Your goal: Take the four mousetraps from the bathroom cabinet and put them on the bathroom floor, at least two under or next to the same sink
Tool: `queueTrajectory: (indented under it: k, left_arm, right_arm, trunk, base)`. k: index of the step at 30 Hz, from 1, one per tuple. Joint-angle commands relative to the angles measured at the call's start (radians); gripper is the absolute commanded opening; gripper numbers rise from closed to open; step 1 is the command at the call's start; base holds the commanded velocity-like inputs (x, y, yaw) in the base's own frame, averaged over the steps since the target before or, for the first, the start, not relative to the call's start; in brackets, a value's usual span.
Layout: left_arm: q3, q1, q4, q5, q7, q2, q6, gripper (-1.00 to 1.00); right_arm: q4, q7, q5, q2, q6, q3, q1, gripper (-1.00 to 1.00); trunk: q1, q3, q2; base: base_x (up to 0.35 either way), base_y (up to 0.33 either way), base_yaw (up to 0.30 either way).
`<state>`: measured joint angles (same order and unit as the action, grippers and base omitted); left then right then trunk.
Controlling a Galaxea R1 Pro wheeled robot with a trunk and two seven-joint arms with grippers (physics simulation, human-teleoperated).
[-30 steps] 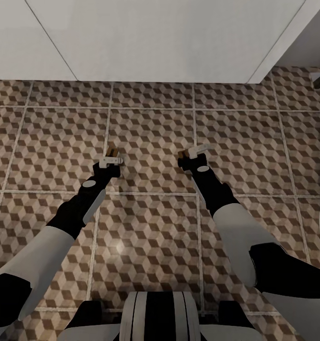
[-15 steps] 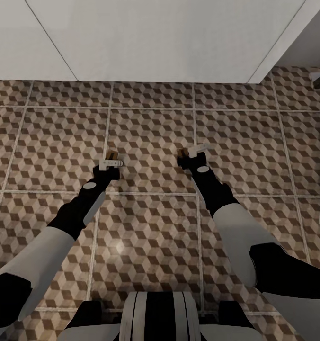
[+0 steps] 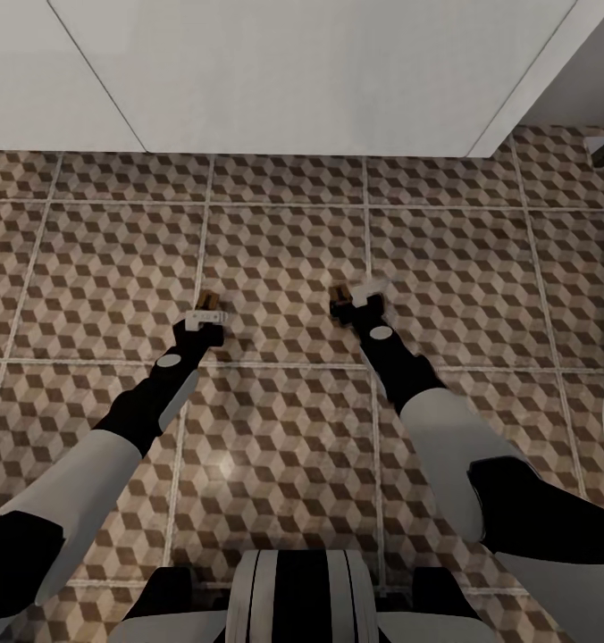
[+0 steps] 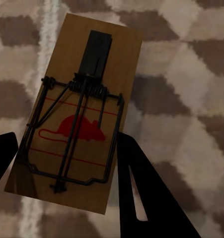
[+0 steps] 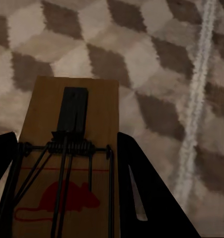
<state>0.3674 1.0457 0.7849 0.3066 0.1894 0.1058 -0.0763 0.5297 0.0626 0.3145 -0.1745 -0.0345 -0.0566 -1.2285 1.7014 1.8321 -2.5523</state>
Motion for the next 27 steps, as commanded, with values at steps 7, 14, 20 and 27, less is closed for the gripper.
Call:
queueTrajectory:
  k: [7, 14, 20, 27]
  left_arm:
    - [0.007, 0.001, -0.016, 0.008, 0.010, 0.002, 0.003, -1.00]
    - [0.007, 0.001, -0.019, 0.008, 0.010, 0.002, 0.003, -1.00]
    - [0.007, 0.001, -0.021, 0.008, 0.010, 0.002, 0.003, -1.00]
    - [0.007, 0.001, -0.023, 0.008, 0.010, 0.002, 0.003, -1.00]
  right_arm:
    - [-0.073, 0.009, 0.008, 0.000, 0.067, -0.003, 0.000, -1.00]
    - [-0.081, 0.009, 0.008, 0.000, 0.074, -0.003, 0.000, -1.00]
    - [-0.082, 0.010, 0.008, 0.000, 0.074, -0.003, 0.000, -1.00]
    - [-0.084, 0.010, 0.007, 0.000, 0.075, -0.003, 0.000, -1.00]
  trunk:
    - [0.000, 0.000, 0.000]
    - [0.000, 0.000, 0.000]
    - [0.000, 0.000, 0.000]
    - [0.000, 0.000, 0.000]
  base:
    - [0.000, 0.000, 0.000]
    - [0.000, 0.000, 0.000]
    - [0.000, 0.000, 0.000]
    - [0.008, 0.000, 0.000]
